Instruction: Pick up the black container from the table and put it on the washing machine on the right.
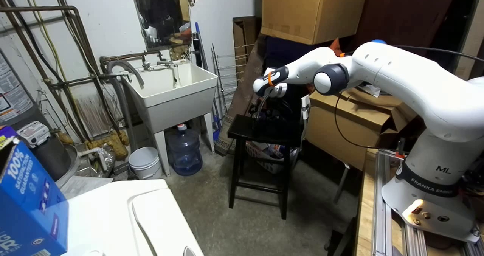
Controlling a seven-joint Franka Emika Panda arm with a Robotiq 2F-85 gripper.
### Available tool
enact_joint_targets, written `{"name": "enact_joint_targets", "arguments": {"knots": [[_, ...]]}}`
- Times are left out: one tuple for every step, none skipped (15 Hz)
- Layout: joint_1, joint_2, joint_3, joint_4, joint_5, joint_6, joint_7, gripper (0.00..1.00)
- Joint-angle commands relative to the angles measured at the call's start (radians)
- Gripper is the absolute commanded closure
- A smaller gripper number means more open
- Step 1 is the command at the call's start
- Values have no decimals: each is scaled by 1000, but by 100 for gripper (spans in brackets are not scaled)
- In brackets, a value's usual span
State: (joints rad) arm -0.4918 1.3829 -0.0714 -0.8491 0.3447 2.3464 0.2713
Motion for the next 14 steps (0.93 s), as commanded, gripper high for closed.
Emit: {"name": "enact_joint_targets", "arguments": {"knots": [[-12, 60, -4, 106, -17, -50, 37, 1], [-12, 68, -7, 118, -19, -48, 44, 1], [-12, 76, -10, 131, -20, -45, 52, 1], [-12, 84, -12, 142, -21, -44, 59, 0], [-12, 90, -14, 153, -23, -44, 64, 1], [-11, 98, -17, 165, -26, -43, 72, 1], [-10, 106, -18, 176, -28, -40, 78, 2], [-11, 113, -17, 187, -29, -40, 82, 3], [-11, 119, -18, 197, -30, -41, 87, 6], [-12, 127, -18, 208, -32, -40, 91, 11], [-13, 134, -17, 219, -32, -40, 93, 14], [-13, 141, -17, 229, -34, -40, 96, 31], [-13, 148, -17, 239, -35, -39, 98, 41], [-11, 116, -12, 185, -36, -13, 91, 48]]}}
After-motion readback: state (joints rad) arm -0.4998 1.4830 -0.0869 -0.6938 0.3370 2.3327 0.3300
